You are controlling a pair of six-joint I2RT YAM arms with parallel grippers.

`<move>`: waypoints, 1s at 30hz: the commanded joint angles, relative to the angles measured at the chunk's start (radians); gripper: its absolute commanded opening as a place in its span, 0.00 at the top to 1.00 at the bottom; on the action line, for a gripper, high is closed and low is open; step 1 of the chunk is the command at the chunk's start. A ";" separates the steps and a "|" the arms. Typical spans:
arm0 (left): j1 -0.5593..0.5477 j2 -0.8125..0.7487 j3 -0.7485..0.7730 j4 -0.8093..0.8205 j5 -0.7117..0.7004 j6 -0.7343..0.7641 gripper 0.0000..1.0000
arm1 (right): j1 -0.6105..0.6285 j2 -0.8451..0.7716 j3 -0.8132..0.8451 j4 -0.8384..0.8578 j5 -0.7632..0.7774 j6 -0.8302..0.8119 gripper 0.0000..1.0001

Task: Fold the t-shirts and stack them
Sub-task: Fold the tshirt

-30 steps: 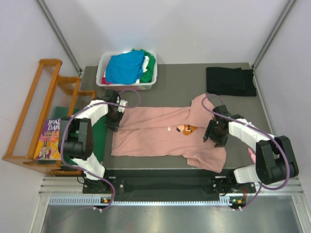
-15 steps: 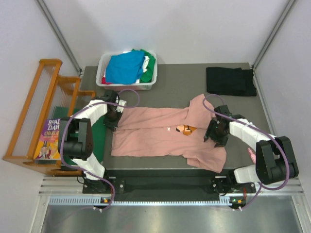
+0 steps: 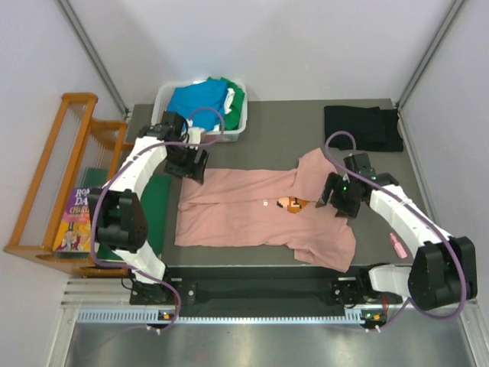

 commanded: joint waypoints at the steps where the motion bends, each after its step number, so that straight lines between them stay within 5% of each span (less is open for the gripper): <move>1: -0.038 0.008 0.144 -0.062 0.127 -0.033 0.13 | -0.012 -0.051 0.153 -0.023 -0.057 -0.037 0.27; 13: -0.123 0.372 0.180 0.124 0.045 -0.045 0.20 | -0.053 0.324 0.370 0.087 0.041 -0.113 0.30; 23: -0.121 0.386 0.168 0.155 0.026 0.007 0.24 | -0.125 0.493 0.581 0.064 0.214 -0.124 0.32; 30: -0.121 0.306 0.106 0.164 0.041 0.012 0.25 | -0.180 0.515 0.538 0.076 0.201 -0.110 0.32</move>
